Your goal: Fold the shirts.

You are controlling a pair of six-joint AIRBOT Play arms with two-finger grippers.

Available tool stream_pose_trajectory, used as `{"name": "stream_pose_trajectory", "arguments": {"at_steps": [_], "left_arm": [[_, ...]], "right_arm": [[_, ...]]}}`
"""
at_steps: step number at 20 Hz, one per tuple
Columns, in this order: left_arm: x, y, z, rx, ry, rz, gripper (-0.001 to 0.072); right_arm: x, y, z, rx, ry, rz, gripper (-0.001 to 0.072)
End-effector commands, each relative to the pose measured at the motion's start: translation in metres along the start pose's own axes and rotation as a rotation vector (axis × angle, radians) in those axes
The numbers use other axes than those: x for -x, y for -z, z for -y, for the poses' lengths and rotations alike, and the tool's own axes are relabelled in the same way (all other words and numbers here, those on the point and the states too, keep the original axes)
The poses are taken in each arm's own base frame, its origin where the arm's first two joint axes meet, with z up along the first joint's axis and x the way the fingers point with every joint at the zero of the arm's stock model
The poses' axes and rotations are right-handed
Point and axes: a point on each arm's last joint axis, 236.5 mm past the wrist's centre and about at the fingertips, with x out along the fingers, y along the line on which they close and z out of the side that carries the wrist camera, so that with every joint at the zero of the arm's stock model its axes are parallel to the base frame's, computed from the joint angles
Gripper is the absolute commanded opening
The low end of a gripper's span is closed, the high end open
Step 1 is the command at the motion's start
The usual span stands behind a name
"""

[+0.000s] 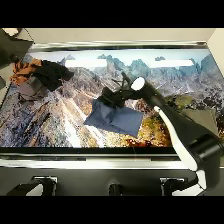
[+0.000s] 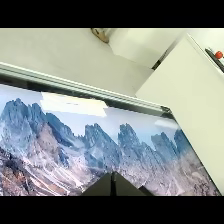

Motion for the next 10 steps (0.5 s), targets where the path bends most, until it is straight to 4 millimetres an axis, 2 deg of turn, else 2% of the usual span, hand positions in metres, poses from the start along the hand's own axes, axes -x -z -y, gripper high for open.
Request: {"name": "stream_pose_trajectory", "arguments": {"at_steps": [1,3,4,6,8,9,10], "left_arm": [[0.017,-0.008,0.008,-0.030,-0.009,0.028,0.0027],[0.015,-0.006,0.004,-0.034,-0.020,0.022,0.0028],[0.015,-0.005,0.000,-0.041,-0.032,0.018,0.0028],[0.013,-0.003,-0.005,-0.041,-0.044,0.011,0.0028],[0.011,0.002,-0.009,-0.035,-0.050,0.000,0.0028],[0.011,0.004,-0.010,-0.031,-0.050,-0.005,0.0028],[0.010,0.006,-0.011,-0.027,-0.051,-0.010,0.0028]], "right_arm": [[-0.014,0.002,0.004,0.004,-0.024,-0.028,0.0689],[0.022,-0.002,0.030,0.056,0.054,-0.065,0.0690],[0.048,-0.008,0.053,0.069,0.127,-0.078,0.0689],[0.110,-0.017,0.108,0.045,0.293,-0.101,0.0687],[0.164,-0.013,0.176,-0.026,0.492,-0.149,0.0674],[0.178,-0.004,0.207,-0.096,0.571,-0.174,0.0671],[0.178,0.010,0.227,-0.165,0.585,-0.200,0.0642]]}}
